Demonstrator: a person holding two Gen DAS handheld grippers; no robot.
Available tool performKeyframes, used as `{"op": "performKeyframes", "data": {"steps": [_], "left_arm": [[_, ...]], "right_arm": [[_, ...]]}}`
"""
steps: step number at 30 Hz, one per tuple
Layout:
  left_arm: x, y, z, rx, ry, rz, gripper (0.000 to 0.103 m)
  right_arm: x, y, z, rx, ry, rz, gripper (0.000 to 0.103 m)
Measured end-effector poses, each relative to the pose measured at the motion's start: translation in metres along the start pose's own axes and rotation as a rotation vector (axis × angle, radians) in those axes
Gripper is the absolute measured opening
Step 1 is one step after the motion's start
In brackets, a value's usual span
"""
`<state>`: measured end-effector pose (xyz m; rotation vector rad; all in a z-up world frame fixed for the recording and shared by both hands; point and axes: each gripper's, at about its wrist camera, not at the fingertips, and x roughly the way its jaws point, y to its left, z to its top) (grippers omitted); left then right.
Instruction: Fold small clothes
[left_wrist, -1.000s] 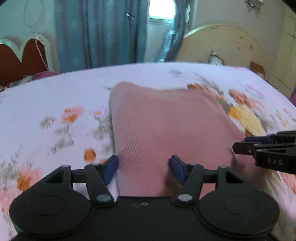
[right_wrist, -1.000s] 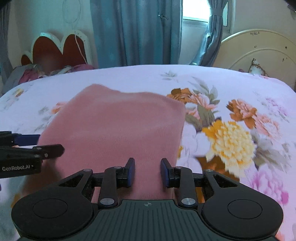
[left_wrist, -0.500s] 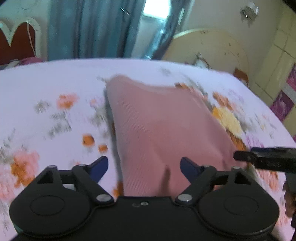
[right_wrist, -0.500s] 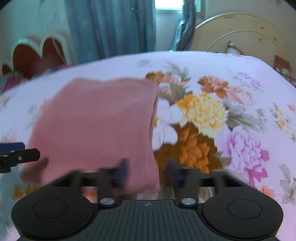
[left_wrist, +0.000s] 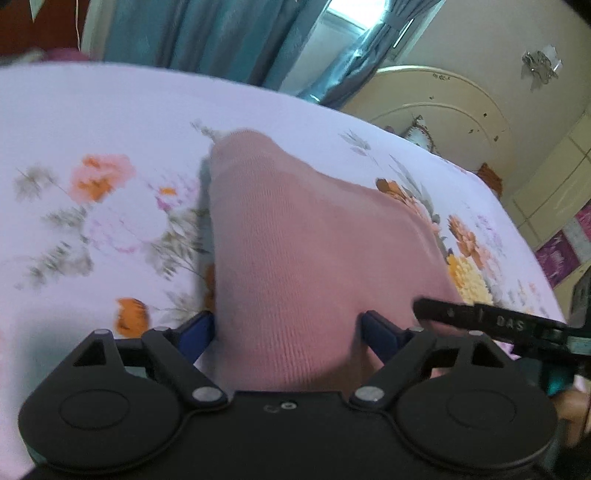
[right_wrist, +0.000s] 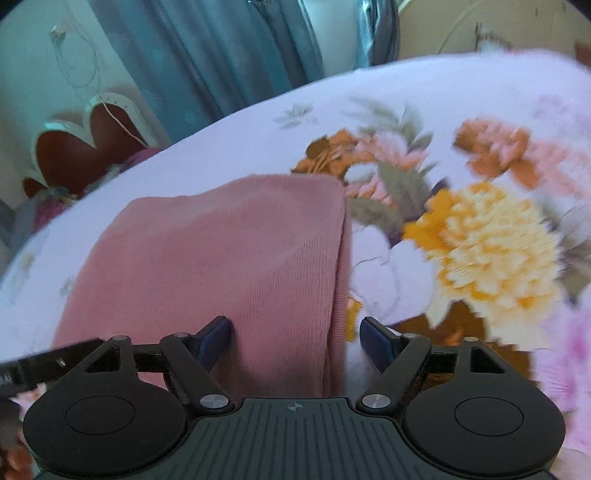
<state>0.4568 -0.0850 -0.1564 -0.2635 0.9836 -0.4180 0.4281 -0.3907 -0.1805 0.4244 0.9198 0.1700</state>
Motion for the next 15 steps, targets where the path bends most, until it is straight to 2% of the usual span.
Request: {"op": "performKeyframes", "data": {"steps": [3, 4, 5, 6, 7, 10, 15], "left_arm": [[0.006, -0.004, -0.002, 0.013, -0.008, -0.005, 0.085], [0.007, -0.006, -0.002, 0.014, -0.008, -0.007, 0.081], [0.006, -0.007, -0.002, 0.012, -0.01, -0.004, 0.079], [0.005, -0.009, -0.001, 0.009, -0.012, 0.001, 0.073], [0.004, -0.011, 0.0, 0.012, -0.014, 0.004, 0.067], [-0.002, -0.015, 0.002, 0.023, -0.02, 0.015, 0.051], [-0.015, -0.022, 0.008, 0.035, -0.033, 0.019, 0.041]], "right_arm": [[0.007, 0.007, 0.001, -0.037, -0.014, 0.021, 0.071], [0.008, 0.01, 0.001, -0.05, -0.016, 0.024, 0.065], [0.01, 0.012, 0.001, -0.059, -0.007, 0.041, 0.049], [0.011, 0.014, 0.001, -0.056, 0.006, 0.068, 0.042], [0.012, 0.015, 0.002, -0.052, 0.017, 0.085, 0.029], [0.009, 0.02, 0.003, -0.065, 0.018, 0.085, 0.024], [-0.007, 0.026, 0.007, -0.044, -0.023, 0.135, 0.023]]}}
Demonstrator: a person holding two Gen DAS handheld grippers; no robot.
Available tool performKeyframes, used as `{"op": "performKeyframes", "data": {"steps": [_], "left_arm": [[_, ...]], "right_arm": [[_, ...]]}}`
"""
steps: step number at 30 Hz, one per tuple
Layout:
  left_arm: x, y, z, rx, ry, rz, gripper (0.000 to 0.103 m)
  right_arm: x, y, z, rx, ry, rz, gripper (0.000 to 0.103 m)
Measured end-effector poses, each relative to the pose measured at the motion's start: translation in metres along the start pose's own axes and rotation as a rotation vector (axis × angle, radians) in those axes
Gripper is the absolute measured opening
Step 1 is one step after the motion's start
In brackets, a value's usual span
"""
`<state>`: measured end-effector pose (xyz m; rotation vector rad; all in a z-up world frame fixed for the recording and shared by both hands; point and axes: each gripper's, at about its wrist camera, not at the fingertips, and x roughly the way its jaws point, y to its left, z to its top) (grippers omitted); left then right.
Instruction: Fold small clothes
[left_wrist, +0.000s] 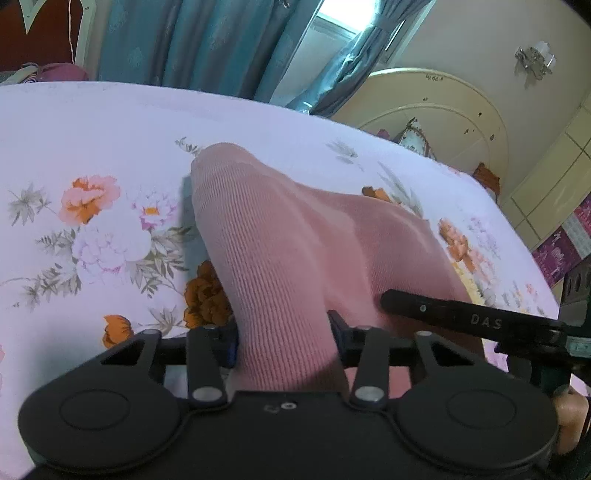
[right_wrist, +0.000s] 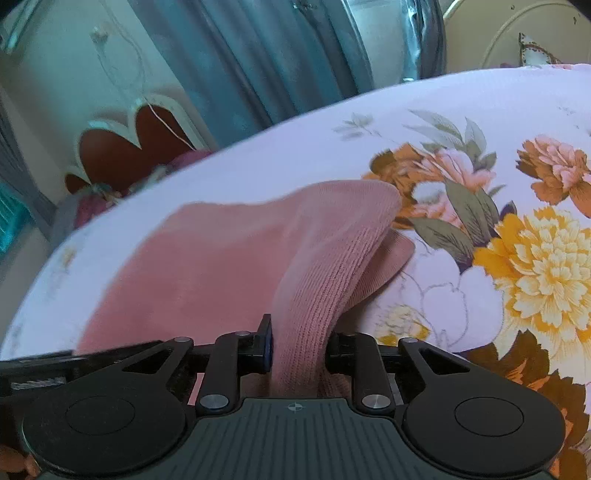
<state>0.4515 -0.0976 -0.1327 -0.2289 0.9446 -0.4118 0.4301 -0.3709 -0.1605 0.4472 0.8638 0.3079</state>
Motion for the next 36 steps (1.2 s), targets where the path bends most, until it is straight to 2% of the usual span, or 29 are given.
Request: {"op": "performKeyframes", "data": {"steps": [5, 12, 15, 20, 27, 33, 36], "left_arm": [[-0.025, 0.0, 0.008, 0.028, -0.023, -0.015, 0.04], [-0.081, 0.039, 0.017, 0.048, -0.068, 0.008, 0.04], [-0.11, 0.073, 0.018, 0.052, -0.093, 0.021, 0.04], [-0.158, 0.15, 0.019, 0.054, -0.108, 0.021, 0.04], [-0.208, 0.265, 0.032, 0.047, -0.105, 0.033, 0.04], [-0.229, 0.342, 0.037, 0.019, -0.118, 0.068, 0.04], [-0.229, 0.364, 0.029, -0.001, -0.129, 0.081, 0.04]], "right_arm": [[-0.016, 0.03, 0.008, -0.016, -0.027, 0.025, 0.023], [-0.012, 0.103, 0.004, -0.037, -0.046, 0.075, 0.023], [0.001, 0.147, -0.004, -0.058, -0.052, 0.091, 0.023], [0.034, 0.228, -0.023, -0.057, -0.055, 0.094, 0.023], [0.105, 0.345, -0.046, -0.052, -0.04, 0.114, 0.023], [0.168, 0.405, -0.058, -0.08, -0.004, 0.133, 0.023], [0.193, 0.417, -0.064, -0.096, 0.025, 0.129, 0.023]]}}
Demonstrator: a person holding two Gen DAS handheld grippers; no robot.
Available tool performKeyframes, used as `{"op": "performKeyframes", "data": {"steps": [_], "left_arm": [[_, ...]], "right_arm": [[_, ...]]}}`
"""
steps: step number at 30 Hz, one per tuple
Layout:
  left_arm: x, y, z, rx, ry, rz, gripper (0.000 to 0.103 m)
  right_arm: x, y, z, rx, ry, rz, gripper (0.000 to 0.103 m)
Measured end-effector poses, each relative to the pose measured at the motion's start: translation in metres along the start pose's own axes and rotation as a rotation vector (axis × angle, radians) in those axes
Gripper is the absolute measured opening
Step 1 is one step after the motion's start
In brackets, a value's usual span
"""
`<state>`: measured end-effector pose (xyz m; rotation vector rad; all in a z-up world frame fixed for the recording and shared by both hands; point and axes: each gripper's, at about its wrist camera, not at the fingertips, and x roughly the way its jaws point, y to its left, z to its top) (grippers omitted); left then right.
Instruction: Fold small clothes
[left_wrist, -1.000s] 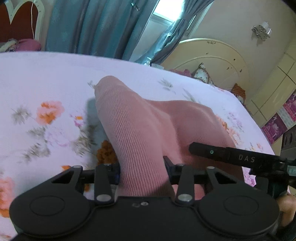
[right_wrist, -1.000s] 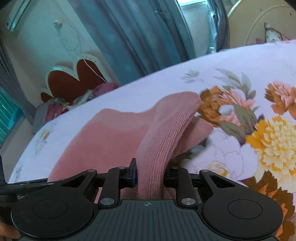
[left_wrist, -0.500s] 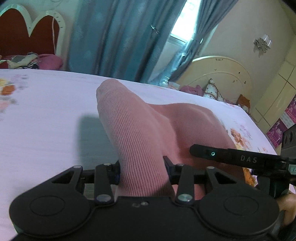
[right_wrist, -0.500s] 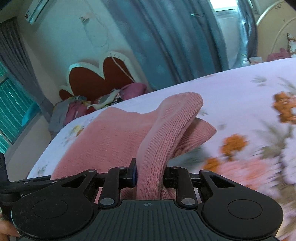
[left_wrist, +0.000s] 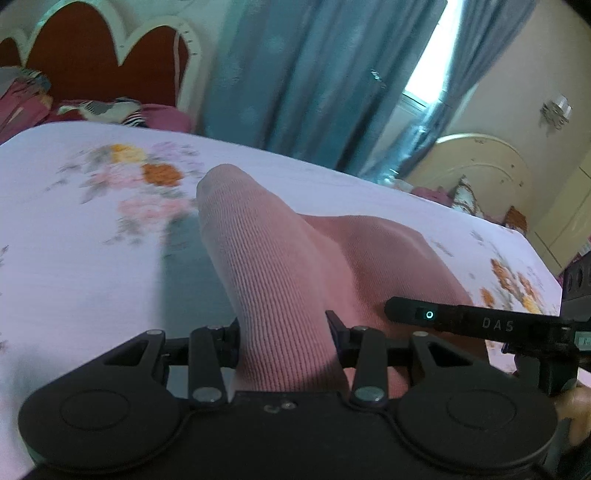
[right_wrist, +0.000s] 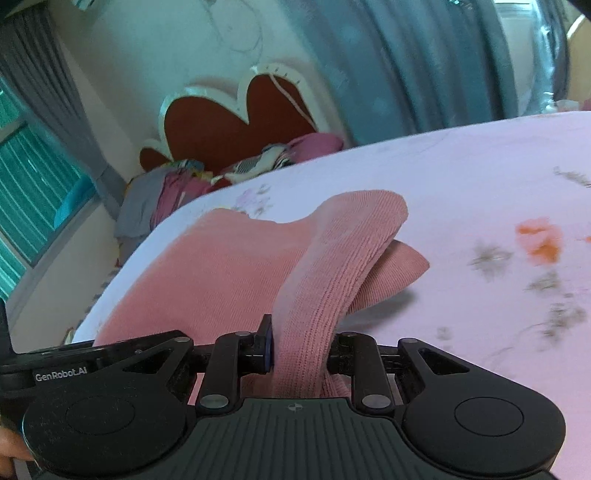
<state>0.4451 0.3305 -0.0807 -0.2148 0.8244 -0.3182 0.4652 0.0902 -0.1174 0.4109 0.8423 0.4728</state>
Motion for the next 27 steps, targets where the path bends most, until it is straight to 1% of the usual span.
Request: {"op": "performKeyframes", "data": {"steps": [2, 4, 5, 6, 7, 10, 12, 13, 16, 18, 21, 24, 27], "left_arm": [[0.006, 0.016, -0.01, 0.003, 0.001, 0.025, 0.041], [0.013, 0.031, -0.019, -0.01, 0.025, 0.039, 0.047], [0.014, 0.034, -0.022, -0.018, 0.016, 0.031, 0.049], [0.014, 0.035, -0.024, -0.019, 0.007, 0.03, 0.054], [0.013, 0.036, -0.024, -0.016, 0.003, 0.032, 0.056], [0.013, 0.031, -0.02, -0.005, 0.005, 0.037, 0.059], [0.006, 0.034, -0.021, 0.006, 0.0, 0.04, 0.058], [0.003, 0.036, -0.02, 0.01, -0.008, 0.043, 0.056], [-0.011, 0.033, -0.018, 0.009, -0.046, 0.053, 0.056], [-0.016, 0.033, -0.013, 0.001, -0.086, 0.057, 0.056], [-0.018, 0.029, -0.003, 0.012, -0.15, 0.058, 0.055], [0.0, 0.025, 0.007, 0.049, -0.136, 0.063, 0.055], [0.025, 0.024, 0.009, 0.096, -0.101, 0.11, 0.055]], "right_arm": [[0.015, -0.002, -0.005, 0.006, 0.03, -0.009, 0.023], [0.025, -0.01, -0.011, 0.024, 0.049, -0.038, 0.023], [0.028, -0.016, -0.012, 0.048, 0.057, -0.041, 0.024], [0.025, -0.021, -0.014, 0.07, 0.056, -0.044, 0.026], [0.023, -0.025, -0.013, 0.081, 0.051, -0.056, 0.028], [0.01, -0.031, -0.009, 0.081, 0.023, -0.105, 0.028], [0.004, -0.027, -0.006, 0.049, 0.006, -0.16, 0.028], [0.002, -0.023, -0.005, 0.029, -0.007, -0.179, 0.028], [-0.001, -0.011, -0.002, -0.005, -0.034, -0.197, 0.028], [0.008, -0.003, 0.002, -0.036, -0.025, -0.209, 0.028], [0.026, 0.005, 0.004, -0.089, -0.013, -0.251, 0.028], [0.047, 0.001, 0.001, -0.132, 0.016, -0.33, 0.028], [0.064, -0.008, 0.001, -0.11, 0.027, -0.357, 0.028]]}}
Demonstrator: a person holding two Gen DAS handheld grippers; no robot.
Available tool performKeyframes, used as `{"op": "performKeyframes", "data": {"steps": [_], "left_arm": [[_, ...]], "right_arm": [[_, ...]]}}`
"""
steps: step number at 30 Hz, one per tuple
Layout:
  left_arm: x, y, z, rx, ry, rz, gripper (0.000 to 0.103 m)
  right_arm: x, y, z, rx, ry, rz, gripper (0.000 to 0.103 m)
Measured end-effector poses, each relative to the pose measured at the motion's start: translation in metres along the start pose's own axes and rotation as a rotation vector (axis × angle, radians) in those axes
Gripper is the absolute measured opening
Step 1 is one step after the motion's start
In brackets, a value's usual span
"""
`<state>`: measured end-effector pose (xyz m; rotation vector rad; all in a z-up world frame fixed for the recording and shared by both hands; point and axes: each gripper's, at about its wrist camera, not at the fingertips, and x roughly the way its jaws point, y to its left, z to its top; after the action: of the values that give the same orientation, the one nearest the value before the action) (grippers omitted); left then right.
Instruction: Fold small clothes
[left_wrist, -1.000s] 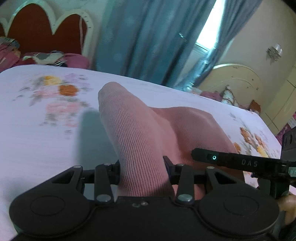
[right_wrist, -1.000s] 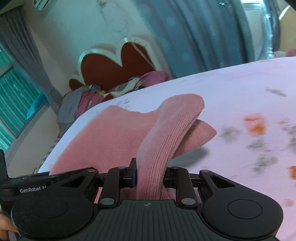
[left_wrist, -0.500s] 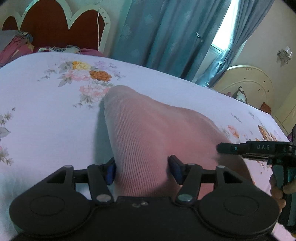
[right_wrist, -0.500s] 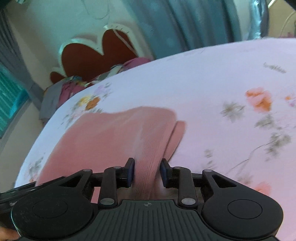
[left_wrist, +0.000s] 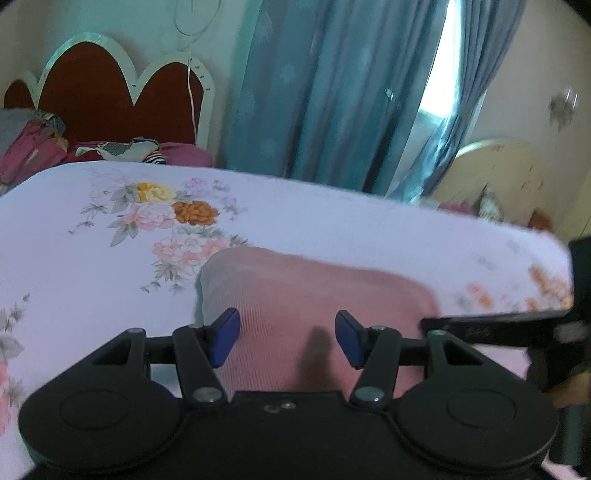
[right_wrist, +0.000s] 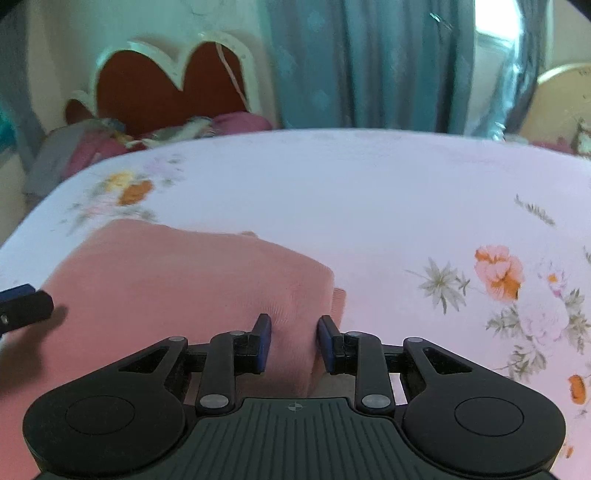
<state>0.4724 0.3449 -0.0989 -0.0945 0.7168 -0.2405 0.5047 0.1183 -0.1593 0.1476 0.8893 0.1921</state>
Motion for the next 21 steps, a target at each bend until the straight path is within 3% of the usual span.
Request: {"op": "performKeyframes", "data": {"steps": [5, 10, 16, 21], "left_arm": [[0.016, 0.009, -0.008, -0.009, 0.033, 0.033, 0.06], [-0.013, 0.009, -0.01, -0.017, 0.011, 0.017, 0.057], [-0.053, 0.004, -0.037, 0.017, 0.025, 0.008, 0.057], [-0.069, -0.006, -0.061, 0.018, 0.072, 0.03, 0.057]], "right_arm": [[0.006, -0.008, 0.003, 0.055, 0.014, 0.004, 0.028], [-0.043, -0.008, -0.003, 0.061, -0.038, 0.044, 0.028], [-0.094, 0.004, -0.045, 0.003, -0.04, 0.078, 0.028], [-0.101, 0.001, -0.084, 0.022, -0.002, 0.001, 0.028]]}}
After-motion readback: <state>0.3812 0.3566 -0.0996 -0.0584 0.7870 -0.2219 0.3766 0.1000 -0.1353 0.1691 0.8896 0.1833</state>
